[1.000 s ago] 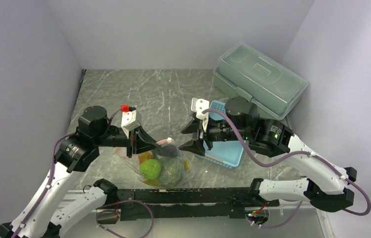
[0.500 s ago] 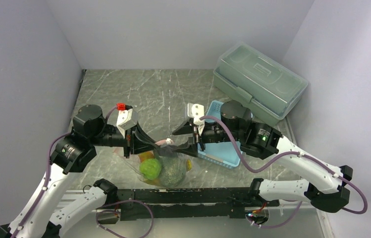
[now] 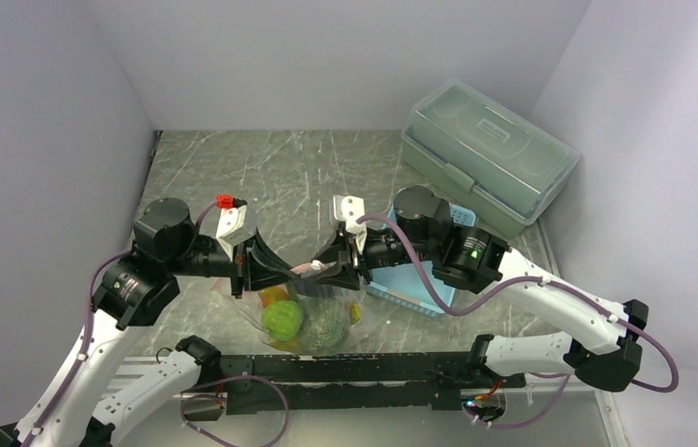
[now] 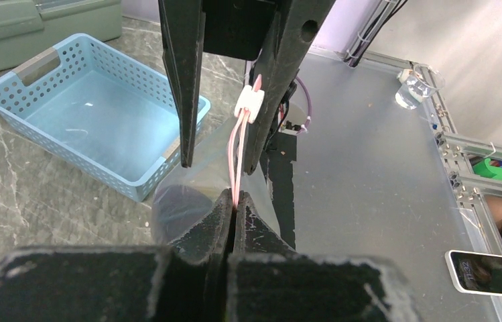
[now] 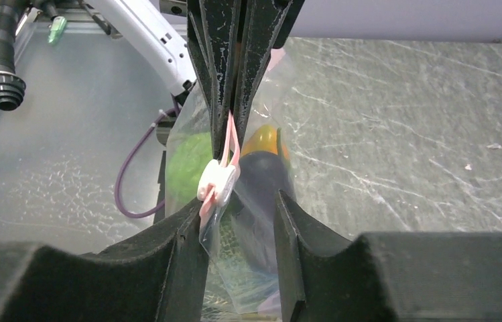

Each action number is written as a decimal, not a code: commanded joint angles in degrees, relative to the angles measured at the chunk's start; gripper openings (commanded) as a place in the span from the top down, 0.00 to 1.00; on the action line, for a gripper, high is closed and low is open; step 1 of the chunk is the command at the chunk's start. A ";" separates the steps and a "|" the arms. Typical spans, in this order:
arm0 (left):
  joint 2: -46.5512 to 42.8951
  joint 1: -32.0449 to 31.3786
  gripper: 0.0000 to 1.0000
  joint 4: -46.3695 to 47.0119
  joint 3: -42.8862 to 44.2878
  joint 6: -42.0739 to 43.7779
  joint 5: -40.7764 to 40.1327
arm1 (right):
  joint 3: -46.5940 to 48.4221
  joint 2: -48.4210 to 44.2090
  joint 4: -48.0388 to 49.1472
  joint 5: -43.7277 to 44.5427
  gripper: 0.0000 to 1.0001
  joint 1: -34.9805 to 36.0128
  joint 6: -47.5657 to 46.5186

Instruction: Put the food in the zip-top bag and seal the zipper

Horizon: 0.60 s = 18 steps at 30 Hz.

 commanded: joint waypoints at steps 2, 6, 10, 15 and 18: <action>-1.21 -0.08 1.00 4.45 1.54 -1.12 2.04 | 0.92 0.64 2.30 -2.62 0.64 0.16 0.58; -1.48 -0.06 1.00 4.54 1.58 -1.21 2.15 | 0.93 0.66 2.44 -3.12 0.76 0.16 0.70; -1.44 -0.08 1.00 4.53 1.37 -1.29 2.32 | 1.54 1.17 2.00 -3.77 0.96 0.12 0.73; -1.48 -0.08 1.00 4.84 0.91 -1.71 2.08 | 2.19 1.54 1.43 -4.22 1.00 0.35 0.64; -1.33 -0.08 0.98 4.80 0.92 -1.87 1.70 | 2.95 1.84 0.32 -3.37 1.00 0.51 0.80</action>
